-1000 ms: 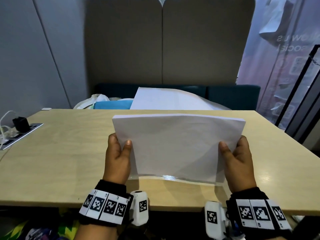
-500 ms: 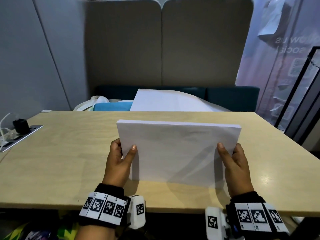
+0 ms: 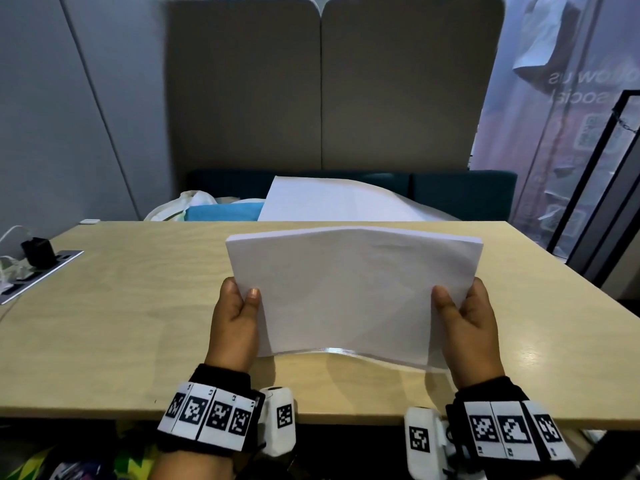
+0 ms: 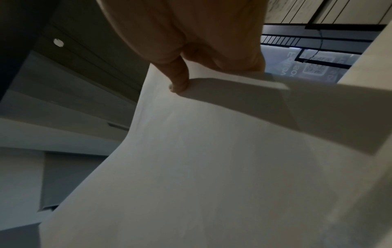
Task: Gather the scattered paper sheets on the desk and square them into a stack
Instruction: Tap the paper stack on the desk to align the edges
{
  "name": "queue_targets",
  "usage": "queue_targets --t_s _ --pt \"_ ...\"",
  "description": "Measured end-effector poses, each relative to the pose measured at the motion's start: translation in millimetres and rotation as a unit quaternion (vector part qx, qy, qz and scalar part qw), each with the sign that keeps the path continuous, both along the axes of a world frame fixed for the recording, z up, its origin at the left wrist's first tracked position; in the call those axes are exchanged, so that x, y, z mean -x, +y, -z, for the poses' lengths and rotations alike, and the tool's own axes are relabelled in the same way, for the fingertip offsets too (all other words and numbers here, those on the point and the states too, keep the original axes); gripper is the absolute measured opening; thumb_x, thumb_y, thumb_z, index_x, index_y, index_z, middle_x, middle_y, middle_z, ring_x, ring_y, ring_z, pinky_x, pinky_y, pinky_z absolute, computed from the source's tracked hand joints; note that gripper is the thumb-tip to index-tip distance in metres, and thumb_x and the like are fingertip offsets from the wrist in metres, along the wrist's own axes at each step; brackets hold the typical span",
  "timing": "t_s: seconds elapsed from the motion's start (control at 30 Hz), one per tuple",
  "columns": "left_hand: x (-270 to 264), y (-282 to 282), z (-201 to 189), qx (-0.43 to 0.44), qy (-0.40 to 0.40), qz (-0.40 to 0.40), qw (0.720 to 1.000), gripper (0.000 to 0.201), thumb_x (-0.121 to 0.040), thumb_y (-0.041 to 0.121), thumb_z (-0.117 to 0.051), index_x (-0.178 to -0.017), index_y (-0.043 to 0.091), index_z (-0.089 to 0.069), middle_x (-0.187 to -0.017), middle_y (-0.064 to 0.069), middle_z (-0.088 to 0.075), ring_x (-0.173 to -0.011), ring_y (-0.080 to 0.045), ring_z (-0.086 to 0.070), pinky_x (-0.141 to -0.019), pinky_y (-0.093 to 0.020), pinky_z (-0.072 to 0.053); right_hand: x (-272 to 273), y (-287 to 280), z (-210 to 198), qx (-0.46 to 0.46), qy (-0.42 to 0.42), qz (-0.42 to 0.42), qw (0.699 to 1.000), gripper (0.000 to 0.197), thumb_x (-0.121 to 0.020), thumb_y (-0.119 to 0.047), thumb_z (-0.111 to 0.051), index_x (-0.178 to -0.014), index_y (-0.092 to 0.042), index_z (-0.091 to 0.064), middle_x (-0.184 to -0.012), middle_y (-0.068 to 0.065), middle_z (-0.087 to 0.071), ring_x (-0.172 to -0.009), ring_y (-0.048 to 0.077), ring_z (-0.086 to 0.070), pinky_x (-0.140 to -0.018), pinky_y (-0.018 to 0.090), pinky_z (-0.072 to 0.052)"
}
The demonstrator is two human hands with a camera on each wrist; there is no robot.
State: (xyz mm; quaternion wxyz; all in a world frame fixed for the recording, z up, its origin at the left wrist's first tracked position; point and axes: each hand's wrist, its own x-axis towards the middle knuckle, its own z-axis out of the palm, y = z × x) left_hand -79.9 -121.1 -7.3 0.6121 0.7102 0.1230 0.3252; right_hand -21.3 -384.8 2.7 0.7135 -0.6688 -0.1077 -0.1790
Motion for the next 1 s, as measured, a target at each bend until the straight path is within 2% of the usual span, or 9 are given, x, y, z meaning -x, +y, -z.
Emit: queue_targets --t_s 0.17,0.3,0.5,0.57,0.67,0.73,0.83,0.9,1.0 --pt "2 -1 -2 -0.003 -0.013 0.002 1.000 0.010 -0.099 0.015 -0.045 -0.108 0.013 -0.048 -0.096 0.009 -0.059 -0.086 -0.001 -0.054 -0.068 -0.020 -0.039 2 -3 0 0.012 -0.003 0.010 1.000 0.019 -0.095 -0.010 -0.052 -0.089 -0.027 -0.048 -0.087 -0.006 -0.060 -0.064 -0.012 -0.057 -0.061 0.019 -0.044" --pt "3 -4 -3 -0.014 -0.024 -0.009 1.000 0.006 -0.100 0.013 -0.042 -0.104 0.011 -0.046 -0.092 0.005 -0.058 -0.082 -0.005 -0.053 -0.066 -0.022 -0.039 3 -3 -2 -0.002 -0.009 0.004 1.000 0.023 -0.097 -0.004 -0.047 -0.088 -0.026 -0.048 -0.085 -0.005 -0.059 -0.062 -0.011 -0.057 -0.054 0.006 -0.045" --pt "3 0 -4 -0.035 -0.041 -0.018 0.998 0.005 -0.099 0.010 -0.042 -0.104 0.012 -0.045 -0.092 0.007 -0.056 -0.082 -0.004 -0.052 -0.067 -0.022 -0.039 4 -3 -4 0.015 -0.029 0.007 0.999 0.025 -0.096 -0.004 -0.048 -0.090 -0.029 -0.047 -0.088 -0.005 -0.059 -0.066 -0.011 -0.057 -0.059 0.007 -0.047" --pt "4 -1 -2 -0.024 -0.039 -0.016 0.999 0.009 -0.099 0.011 -0.045 -0.107 0.014 -0.045 -0.094 0.009 -0.057 -0.085 -0.005 -0.054 -0.069 -0.023 -0.041 5 -2 -5 0.024 -0.037 0.018 0.999 0.029 -0.094 -0.005 -0.052 -0.096 -0.033 -0.045 -0.094 -0.007 -0.058 -0.076 -0.005 -0.060 -0.065 0.011 -0.048" --pt "6 -4 -7 -0.004 -0.059 -0.009 0.998 0.039 -0.094 0.010 -0.054 -0.126 0.023 -0.036 -0.108 0.013 -0.056 -0.097 0.000 -0.055 -0.078 -0.018 -0.046 10 -1 -10 0.060 -0.089 0.044 0.993 0.058 -0.086 -0.010 -0.065 -0.123 -0.042 -0.034 -0.117 -0.011 -0.047 -0.106 0.005 -0.057 -0.087 0.015 -0.049" --pt "9 -5 -15 -0.013 -0.080 -0.008 0.997 0.064 -0.091 0.012 -0.060 -0.139 0.036 -0.026 -0.114 0.014 -0.053 -0.104 0.000 -0.056 -0.080 -0.010 -0.047 15 3 -19 0.134 -0.135 0.079 0.979 0.067 -0.083 -0.017 -0.070 -0.131 -0.045 -0.032 -0.128 -0.014 -0.033 -0.120 -0.004 -0.042 -0.099 0.013 -0.039" --pt "10 -10 -29 -0.106 -0.107 -0.020 0.988 0.062 -0.090 0.017 -0.061 -0.132 0.053 -0.032 -0.127 0.021 -0.043 -0.119 0.006 -0.045 -0.095 -0.017 -0.044 19 10 -28 0.233 -0.198 0.128 0.943 0.043 -0.083 -0.027 -0.067 -0.119 -0.044 -0.052 -0.135 -0.006 -0.026 -0.121 -0.022 -0.020 -0.100 -0.005 -0.020" --pt "10 -14 -33 -0.171 -0.110 -0.038 0.978 0.046 -0.091 0.019 -0.059 -0.120 0.052 -0.045 -0.129 0.016 -0.040 -0.116 0.023 -0.033 -0.097 -0.009 -0.036 21 13 -30 0.269 -0.218 0.144 0.927 0.029 -0.085 -0.031 -0.064 -0.112 -0.041 -0.059 -0.141 0.000 -0.026 -0.128 -0.016 -0.016 -0.106 -0.002 -0.013" --pt "10 -15 -31 -0.198 -0.109 -0.048 0.973 0.038 -0.091 0.018 -0.059 -0.111 0.049 -0.050 -0.136 0.002 -0.040 -0.113 0.028 -0.029 -0.087 0.009 -0.027 21 14 -31 0.280 -0.233 0.146 0.920 0.024 -0.088 -0.029 -0.060 -0.109 -0.039 -0.063 -0.141 0.001 -0.029 -0.133 0.000 -0.022 -0.109 0.003 -0.013"
